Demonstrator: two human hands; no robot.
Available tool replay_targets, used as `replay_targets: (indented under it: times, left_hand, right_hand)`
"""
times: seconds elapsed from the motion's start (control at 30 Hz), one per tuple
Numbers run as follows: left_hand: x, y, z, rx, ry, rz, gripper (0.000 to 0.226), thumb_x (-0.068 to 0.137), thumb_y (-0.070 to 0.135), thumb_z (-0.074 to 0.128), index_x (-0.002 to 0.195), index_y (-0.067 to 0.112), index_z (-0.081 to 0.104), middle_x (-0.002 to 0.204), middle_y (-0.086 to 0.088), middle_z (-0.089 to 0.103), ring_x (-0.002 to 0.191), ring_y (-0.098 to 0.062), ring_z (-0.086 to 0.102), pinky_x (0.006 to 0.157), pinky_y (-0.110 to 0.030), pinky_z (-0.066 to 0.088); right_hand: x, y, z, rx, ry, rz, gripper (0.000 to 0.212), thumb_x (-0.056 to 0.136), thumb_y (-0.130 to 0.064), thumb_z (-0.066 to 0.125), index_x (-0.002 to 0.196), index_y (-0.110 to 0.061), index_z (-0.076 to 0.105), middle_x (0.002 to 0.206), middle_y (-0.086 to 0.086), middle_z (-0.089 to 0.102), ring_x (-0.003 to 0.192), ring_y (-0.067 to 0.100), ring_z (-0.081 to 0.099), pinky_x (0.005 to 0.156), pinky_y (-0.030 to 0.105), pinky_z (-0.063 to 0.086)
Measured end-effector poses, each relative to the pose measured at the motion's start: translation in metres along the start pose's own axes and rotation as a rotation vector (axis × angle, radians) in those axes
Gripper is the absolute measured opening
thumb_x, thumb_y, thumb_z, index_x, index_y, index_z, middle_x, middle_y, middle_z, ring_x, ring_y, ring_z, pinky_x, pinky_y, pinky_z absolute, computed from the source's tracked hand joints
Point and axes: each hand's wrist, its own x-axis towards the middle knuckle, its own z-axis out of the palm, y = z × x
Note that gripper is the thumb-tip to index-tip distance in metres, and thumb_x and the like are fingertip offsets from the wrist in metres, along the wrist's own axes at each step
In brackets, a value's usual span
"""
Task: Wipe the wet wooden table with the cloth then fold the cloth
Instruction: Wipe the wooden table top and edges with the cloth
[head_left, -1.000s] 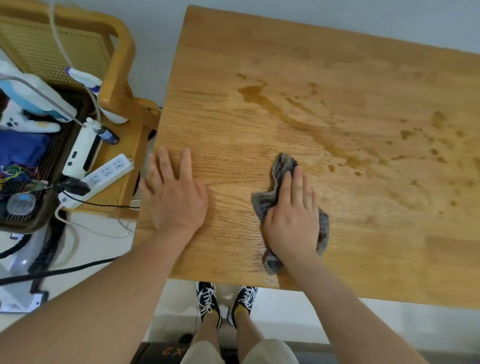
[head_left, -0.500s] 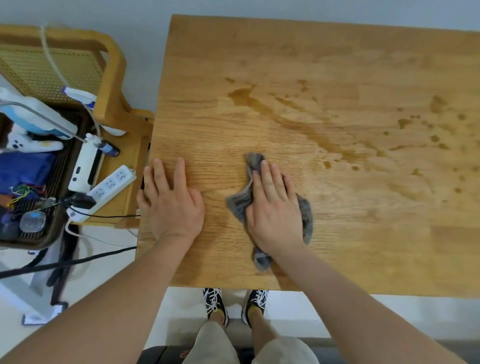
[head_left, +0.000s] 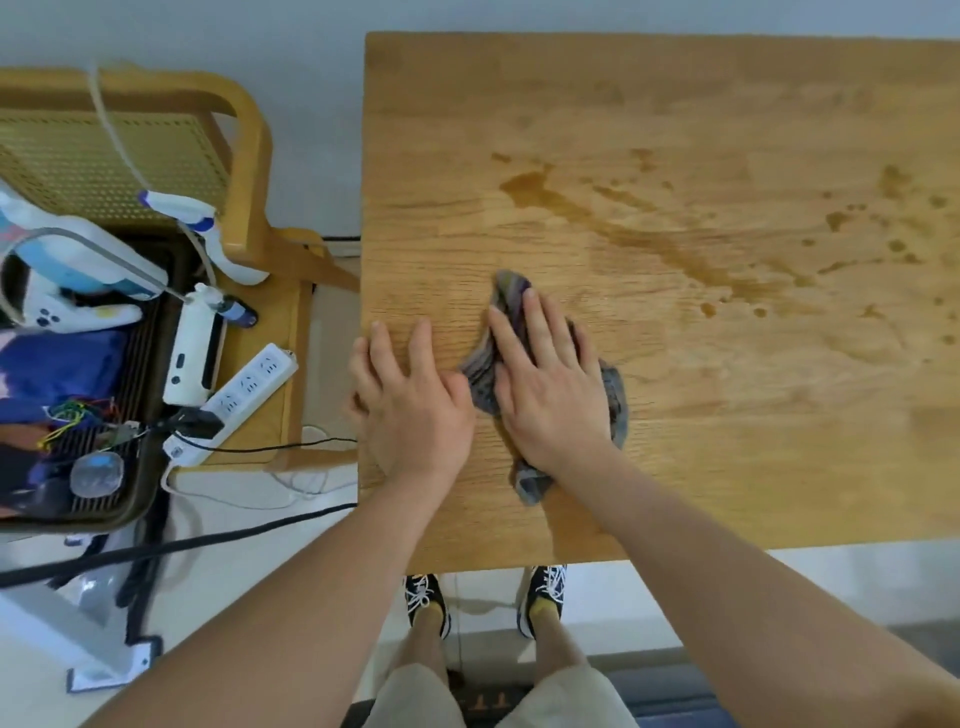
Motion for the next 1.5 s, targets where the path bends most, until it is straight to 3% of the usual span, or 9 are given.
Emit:
replay_targets:
  times: [0.13, 0.33, 0.5, 0.7, 0.83, 0.97, 1.1, 1.33, 1.5]
  left_hand:
    - [0.042, -0.033, -0.013, -0.130, 0.083, 0.143, 0.041, 0.090, 0.025, 0.048, 0.130, 0.016, 0.046, 0.129, -0.015, 0.044, 0.113, -0.034, 0.041, 0.087, -0.042, 0.040]
    - [0.063, -0.028, -0.018, -0.357, 0.044, 0.068, 0.045, 0.098, 0.025, 0.041, 0.140, 0.009, 0.032, 0.105, 0.008, 0.041, 0.082, -0.010, 0.043, 0.062, -0.025, 0.033]
    - [0.064, -0.030, -0.018, -0.320, 0.057, 0.080, 0.046, 0.097, 0.022, 0.042, 0.139, 0.004, 0.033, 0.124, -0.015, 0.052, 0.099, -0.031, 0.055, 0.071, -0.035, 0.041]
    - [0.062, -0.037, -0.016, -0.331, 0.029, 0.086, 0.047, 0.099, 0.023, 0.039, 0.142, 0.006, 0.032, 0.124, -0.015, 0.054, 0.095, -0.030, 0.057, 0.069, -0.034, 0.044]
    - [0.071, -0.034, -0.017, -0.337, 0.009, 0.079, 0.047, 0.099, 0.024, 0.038, 0.141, 0.006, 0.032, 0.120, -0.014, 0.056, 0.089, -0.028, 0.059, 0.068, -0.040, 0.052]
    - [0.069, -0.034, -0.016, -0.292, 0.000, 0.097, 0.048, 0.099, 0.023, 0.039, 0.141, 0.004, 0.031, 0.120, -0.015, 0.055, 0.087, -0.025, 0.058, 0.063, -0.031, 0.044]
    - [0.072, -0.032, -0.017, -0.247, -0.004, 0.088, 0.048, 0.097, 0.019, 0.042, 0.140, 0.000, 0.033, 0.118, -0.019, 0.056, 0.087, -0.029, 0.059, 0.066, -0.028, 0.038]
    - [0.069, -0.031, -0.015, -0.239, -0.032, 0.065, 0.050, 0.097, 0.022, 0.039, 0.142, 0.003, 0.029, 0.124, -0.019, 0.056, 0.093, -0.033, 0.062, 0.066, -0.034, 0.045]
    - [0.069, -0.026, -0.019, -0.224, -0.016, 0.052, 0.053, 0.097, 0.032, 0.030, 0.142, 0.005, 0.030, 0.126, -0.018, 0.055, 0.095, -0.033, 0.062, 0.072, -0.038, 0.050]
  right_hand:
    - [-0.049, 0.015, 0.000, -0.044, -0.066, -0.106, 0.057, 0.103, -0.042, 0.020, 0.154, -0.017, 0.023, 0.163, 0.005, 0.012, 0.151, 0.020, 0.008, 0.119, 0.046, 0.016]
    - [-0.013, 0.044, -0.003, 0.023, 0.075, 0.436, 0.064, 0.099, -0.044, 0.015, 0.154, -0.012, 0.020, 0.163, 0.009, 0.010, 0.150, 0.024, 0.007, 0.120, 0.045, 0.010]
    - [0.007, -0.027, 0.003, 0.041, 0.081, 0.008, 0.054, 0.101, -0.038, 0.029, 0.151, -0.017, 0.032, 0.161, 0.003, 0.022, 0.149, 0.018, 0.016, 0.119, 0.045, 0.019]
    - [-0.063, 0.006, 0.006, 0.023, -0.040, -0.386, 0.053, 0.095, -0.029, 0.041, 0.148, -0.022, 0.039, 0.159, 0.001, 0.027, 0.148, 0.019, 0.021, 0.115, 0.046, 0.026]
    - [0.013, 0.007, 0.002, 0.097, 0.050, -0.176, 0.052, 0.094, -0.026, 0.039, 0.144, -0.015, 0.046, 0.155, 0.006, 0.035, 0.145, 0.023, 0.029, 0.114, 0.048, 0.028]
    - [0.102, -0.004, -0.008, 0.136, 0.066, 0.074, 0.054, 0.095, -0.031, 0.031, 0.144, -0.014, 0.045, 0.156, 0.007, 0.034, 0.146, 0.024, 0.028, 0.117, 0.045, 0.023]
    - [0.113, -0.013, -0.009, 0.089, 0.080, 0.009, 0.055, 0.097, -0.031, 0.028, 0.148, -0.015, 0.039, 0.158, 0.005, 0.029, 0.148, 0.022, 0.022, 0.118, 0.047, 0.021]
    - [0.039, -0.012, -0.001, 0.082, -0.007, -0.392, 0.052, 0.094, -0.029, 0.041, 0.145, -0.016, 0.044, 0.157, 0.005, 0.032, 0.147, 0.021, 0.024, 0.117, 0.045, 0.023]
    - [0.134, -0.016, -0.010, 0.106, 0.040, -0.214, 0.054, 0.093, -0.030, 0.035, 0.143, -0.012, 0.047, 0.155, 0.008, 0.036, 0.145, 0.022, 0.030, 0.117, 0.046, 0.025]
